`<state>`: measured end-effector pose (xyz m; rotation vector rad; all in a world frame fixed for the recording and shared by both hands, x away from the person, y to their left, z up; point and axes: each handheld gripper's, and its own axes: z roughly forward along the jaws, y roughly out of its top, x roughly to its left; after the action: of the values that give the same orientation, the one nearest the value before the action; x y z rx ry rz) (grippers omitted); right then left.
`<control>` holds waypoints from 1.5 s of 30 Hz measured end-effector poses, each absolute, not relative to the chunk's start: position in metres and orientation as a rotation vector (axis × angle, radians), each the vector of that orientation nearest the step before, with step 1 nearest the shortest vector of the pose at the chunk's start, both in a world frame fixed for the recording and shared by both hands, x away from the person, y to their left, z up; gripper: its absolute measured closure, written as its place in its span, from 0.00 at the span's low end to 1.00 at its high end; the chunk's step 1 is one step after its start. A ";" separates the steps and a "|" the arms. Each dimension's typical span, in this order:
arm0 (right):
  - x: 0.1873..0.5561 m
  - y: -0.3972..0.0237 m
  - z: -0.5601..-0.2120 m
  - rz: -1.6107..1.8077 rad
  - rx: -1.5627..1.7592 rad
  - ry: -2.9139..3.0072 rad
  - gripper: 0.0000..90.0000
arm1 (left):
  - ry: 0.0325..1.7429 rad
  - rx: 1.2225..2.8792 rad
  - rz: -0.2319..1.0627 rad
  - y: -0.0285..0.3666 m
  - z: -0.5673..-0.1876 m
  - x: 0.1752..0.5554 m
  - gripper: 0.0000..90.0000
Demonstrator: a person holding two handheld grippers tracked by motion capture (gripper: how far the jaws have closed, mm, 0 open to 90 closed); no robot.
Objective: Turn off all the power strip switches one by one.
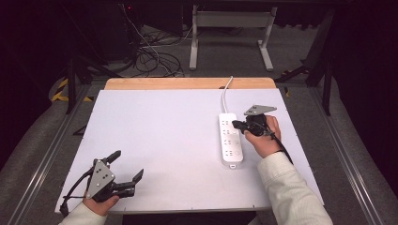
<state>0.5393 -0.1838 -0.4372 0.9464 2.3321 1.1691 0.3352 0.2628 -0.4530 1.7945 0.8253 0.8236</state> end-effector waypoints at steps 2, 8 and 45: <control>0.540 -0.183 -0.435 1.172 0.940 2.331 1.00 | 0.825 1.795 0.824 0.263 -0.453 0.335 0.09; 0.542 -0.182 -0.426 1.188 0.916 2.313 1.00 | 0.822 1.796 0.828 0.263 -0.453 0.335 0.09; 0.584 -0.176 -0.443 1.060 1.031 2.346 1.00 | 0.827 1.793 0.819 0.263 -0.453 0.335 0.09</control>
<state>0.5844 -0.1762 -0.4435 1.0306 2.3462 1.0599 0.3353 0.2631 -0.4531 1.7930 0.8267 0.8192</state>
